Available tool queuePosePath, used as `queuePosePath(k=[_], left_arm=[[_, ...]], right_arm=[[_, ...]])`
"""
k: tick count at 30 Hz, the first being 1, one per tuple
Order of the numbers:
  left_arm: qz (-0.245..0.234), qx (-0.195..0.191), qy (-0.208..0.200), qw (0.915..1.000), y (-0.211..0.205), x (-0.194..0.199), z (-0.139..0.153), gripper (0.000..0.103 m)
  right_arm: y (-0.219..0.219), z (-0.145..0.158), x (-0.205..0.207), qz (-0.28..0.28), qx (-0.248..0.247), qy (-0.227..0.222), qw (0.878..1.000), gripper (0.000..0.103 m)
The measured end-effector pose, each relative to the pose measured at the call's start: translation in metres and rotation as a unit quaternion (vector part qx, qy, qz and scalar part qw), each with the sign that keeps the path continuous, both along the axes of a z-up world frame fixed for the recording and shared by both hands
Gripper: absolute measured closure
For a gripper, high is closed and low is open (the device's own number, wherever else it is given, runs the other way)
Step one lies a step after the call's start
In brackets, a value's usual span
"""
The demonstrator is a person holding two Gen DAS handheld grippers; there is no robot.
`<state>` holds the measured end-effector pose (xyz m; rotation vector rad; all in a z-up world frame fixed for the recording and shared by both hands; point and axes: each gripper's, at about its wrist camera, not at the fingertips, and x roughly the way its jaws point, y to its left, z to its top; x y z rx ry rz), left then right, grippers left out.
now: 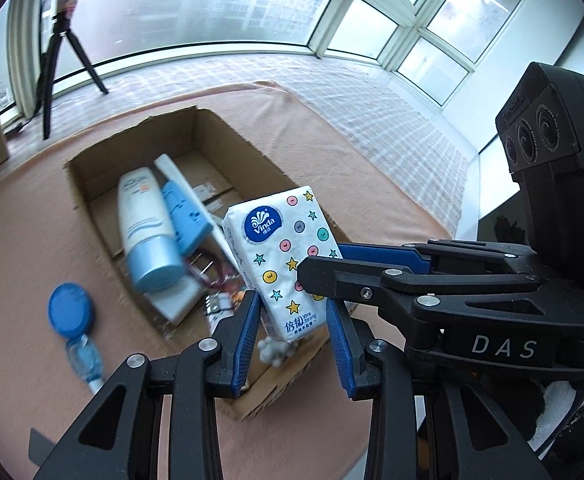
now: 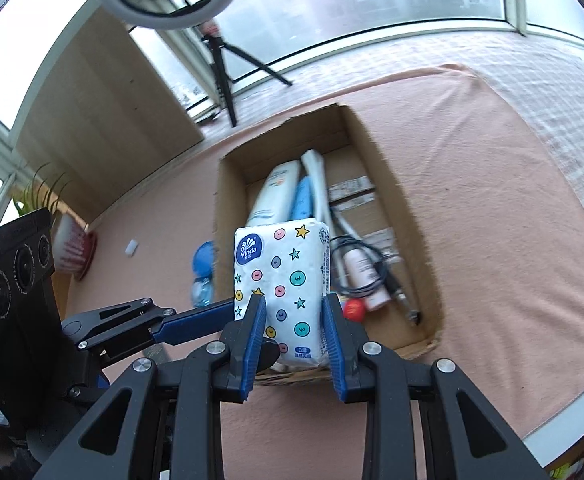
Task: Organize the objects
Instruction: 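Lift the tissue pack with the right gripper and release it into the box, then move both open grippers back to the table items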
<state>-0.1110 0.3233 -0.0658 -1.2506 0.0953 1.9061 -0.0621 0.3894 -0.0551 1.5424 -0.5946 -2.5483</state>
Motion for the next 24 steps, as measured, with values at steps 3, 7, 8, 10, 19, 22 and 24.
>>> queuePosePath(k=[3, 7, 8, 10, 19, 22, 24], left_arm=[[-0.005, -0.002, -0.002, 1.0, 0.011, -0.004, -0.003, 0.066], [-0.008, -0.004, -0.003, 1.0, 0.019, -0.006, -0.006, 0.066], [-0.008, -0.004, -0.003, 1.0, 0.02, -0.006, -0.006, 0.066], [-0.007, -0.004, -0.002, 1.0, 0.021, -0.006, -0.007, 0.066], [0.011, -0.01, 0.005, 0.9999, 0.011, -0.008, -0.003, 0.045], [0.019, -0.014, 0.008, 0.9997, 0.001, -0.01, -0.002, 0.045], [0.028, -0.016, 0.013, 0.9994, -0.008, -0.01, 0.001, 0.045]], right_arm=[[0.009, -0.002, -0.002, -0.009, 0.0, -0.001, 1.0, 0.076], [0.016, -0.004, -0.003, -0.019, 0.001, -0.002, 1.0, 0.076], [0.017, -0.005, -0.003, -0.02, 0.001, -0.002, 1.0, 0.076], [0.019, -0.005, -0.004, -0.023, 0.002, -0.001, 1.0, 0.076], [0.016, -0.003, -0.003, -0.039, 0.023, 0.007, 0.999, 0.063], [0.012, -0.001, -0.002, -0.034, 0.026, 0.011, 0.999, 0.063], [0.008, 0.002, -0.001, -0.032, 0.03, 0.015, 0.999, 0.063]])
